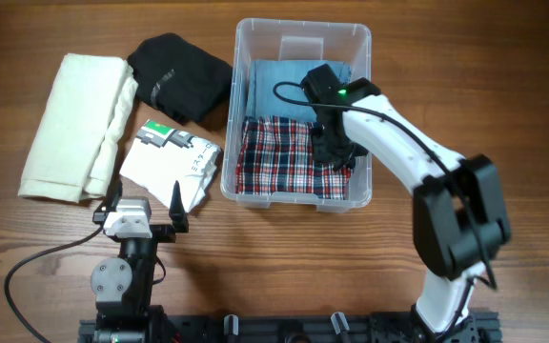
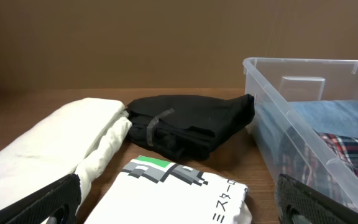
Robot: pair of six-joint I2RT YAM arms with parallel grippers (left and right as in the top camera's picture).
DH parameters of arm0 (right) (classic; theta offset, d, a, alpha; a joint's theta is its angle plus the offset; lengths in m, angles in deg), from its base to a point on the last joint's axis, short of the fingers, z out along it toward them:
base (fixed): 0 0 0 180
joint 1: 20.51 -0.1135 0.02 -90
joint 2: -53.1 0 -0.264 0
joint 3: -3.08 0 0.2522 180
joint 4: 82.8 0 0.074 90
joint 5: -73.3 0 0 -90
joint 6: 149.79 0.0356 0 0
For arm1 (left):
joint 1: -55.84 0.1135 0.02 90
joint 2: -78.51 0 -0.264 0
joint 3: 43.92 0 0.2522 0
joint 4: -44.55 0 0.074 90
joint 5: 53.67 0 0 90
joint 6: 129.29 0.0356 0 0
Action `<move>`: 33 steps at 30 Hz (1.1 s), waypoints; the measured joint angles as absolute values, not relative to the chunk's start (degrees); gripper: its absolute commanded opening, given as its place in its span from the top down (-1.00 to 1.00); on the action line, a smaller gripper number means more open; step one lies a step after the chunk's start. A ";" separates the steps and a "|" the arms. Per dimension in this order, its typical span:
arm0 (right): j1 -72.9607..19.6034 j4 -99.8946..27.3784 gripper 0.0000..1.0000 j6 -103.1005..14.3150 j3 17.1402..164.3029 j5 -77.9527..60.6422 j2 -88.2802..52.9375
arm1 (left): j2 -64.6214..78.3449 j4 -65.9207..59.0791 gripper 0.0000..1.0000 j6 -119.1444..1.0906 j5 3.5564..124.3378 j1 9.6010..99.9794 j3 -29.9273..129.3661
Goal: Pack container
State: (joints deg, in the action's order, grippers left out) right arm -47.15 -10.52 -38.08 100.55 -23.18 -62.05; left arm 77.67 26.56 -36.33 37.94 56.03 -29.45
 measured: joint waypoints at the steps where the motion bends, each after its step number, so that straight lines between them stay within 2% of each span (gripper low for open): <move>1: -47.24 -10.78 0.91 -37.94 100.68 -23.46 -63.19 | 77.67 26.56 -0.99 -36.33 37.92 56.03 -29.45; 12: -47.26 -8.58 0.91 -38.40 102.86 -23.70 -62.75 | 77.67 26.56 -0.99 -36.33 37.92 56.03 -29.45; 21: -47.26 -15.20 0.91 -38.40 105.33 -13.96 -42.38 | 77.67 26.56 -0.99 -36.33 37.94 56.03 -29.45; 28: -47.96 -21.93 0.91 -39.15 105.40 -7.86 -46.05 | 77.67 26.56 -0.99 -36.33 37.94 56.03 -29.45; 33: -52.79 -27.66 0.92 -40.39 105.40 -5.43 -51.58 | 77.67 26.56 -1.00 -36.33 37.94 56.03 -29.45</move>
